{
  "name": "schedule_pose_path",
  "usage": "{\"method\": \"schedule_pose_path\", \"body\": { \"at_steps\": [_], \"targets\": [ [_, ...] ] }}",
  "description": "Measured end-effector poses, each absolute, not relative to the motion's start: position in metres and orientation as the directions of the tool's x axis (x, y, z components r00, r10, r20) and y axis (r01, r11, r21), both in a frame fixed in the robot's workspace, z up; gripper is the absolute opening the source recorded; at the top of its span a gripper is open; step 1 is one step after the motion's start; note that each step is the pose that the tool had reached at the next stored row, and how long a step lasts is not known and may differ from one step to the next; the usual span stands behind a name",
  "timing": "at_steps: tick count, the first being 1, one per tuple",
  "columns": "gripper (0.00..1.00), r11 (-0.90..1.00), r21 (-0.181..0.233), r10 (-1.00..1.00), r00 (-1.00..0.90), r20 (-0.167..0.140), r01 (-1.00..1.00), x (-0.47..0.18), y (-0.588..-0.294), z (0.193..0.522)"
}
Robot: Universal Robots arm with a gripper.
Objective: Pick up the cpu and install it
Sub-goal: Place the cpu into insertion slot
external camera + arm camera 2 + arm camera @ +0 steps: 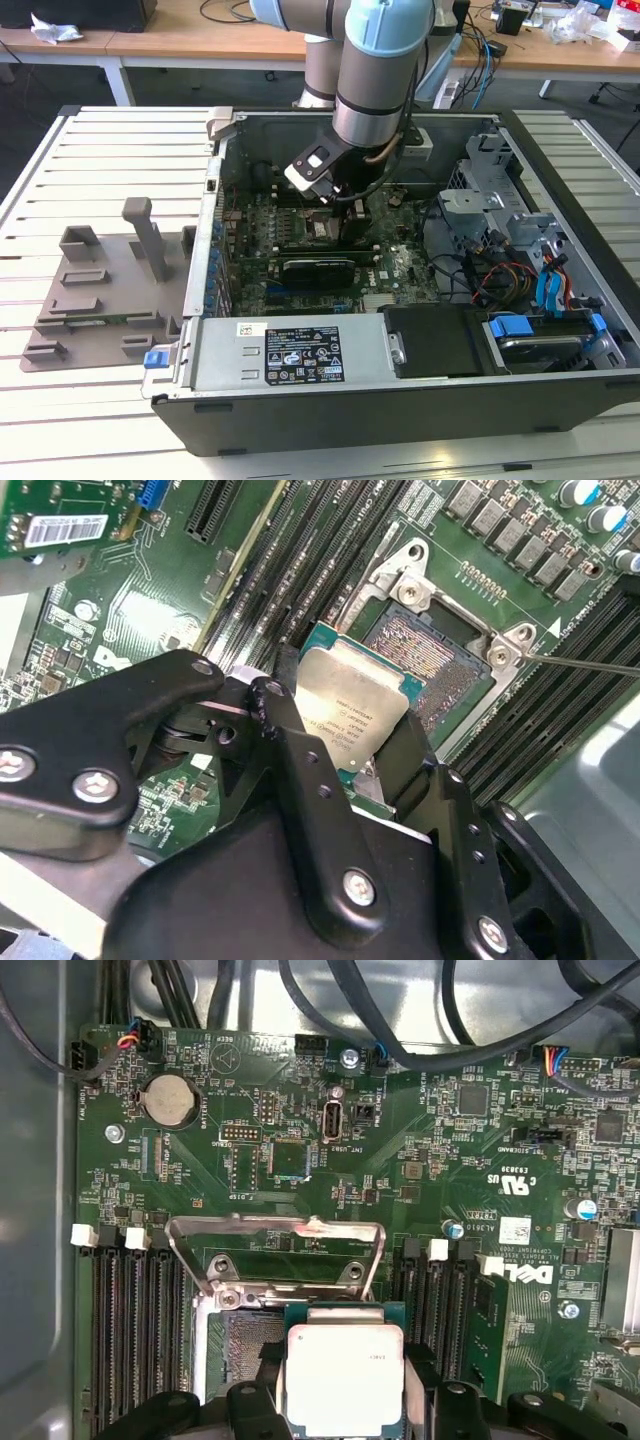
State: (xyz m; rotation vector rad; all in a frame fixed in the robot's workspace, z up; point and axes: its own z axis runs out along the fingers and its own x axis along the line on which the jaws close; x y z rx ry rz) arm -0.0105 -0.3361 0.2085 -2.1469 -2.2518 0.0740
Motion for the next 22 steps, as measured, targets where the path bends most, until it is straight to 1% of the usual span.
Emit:
{"method": "schedule_pose_path", "body": {
  "at_steps": [5, 8, 14, 22],
  "targets": [
    [0.55, 0.047, -0.054, 0.999, -0.048, -0.012, 0.997, -0.011, -0.336, 0.211],
    [0.55, 0.047, -0.048, 0.999, -0.048, -0.012, 0.998, -0.013, -0.335, 0.218],
    [0.55, 0.041, -0.048, 0.999, -0.041, -0.012, 0.998, -0.018, -0.322, 0.218],
    [0.55, 0.002, -0.048, 1.000, -0.003, -0.012, 0.999, -0.023, -0.318, 0.213]
  ]
}}
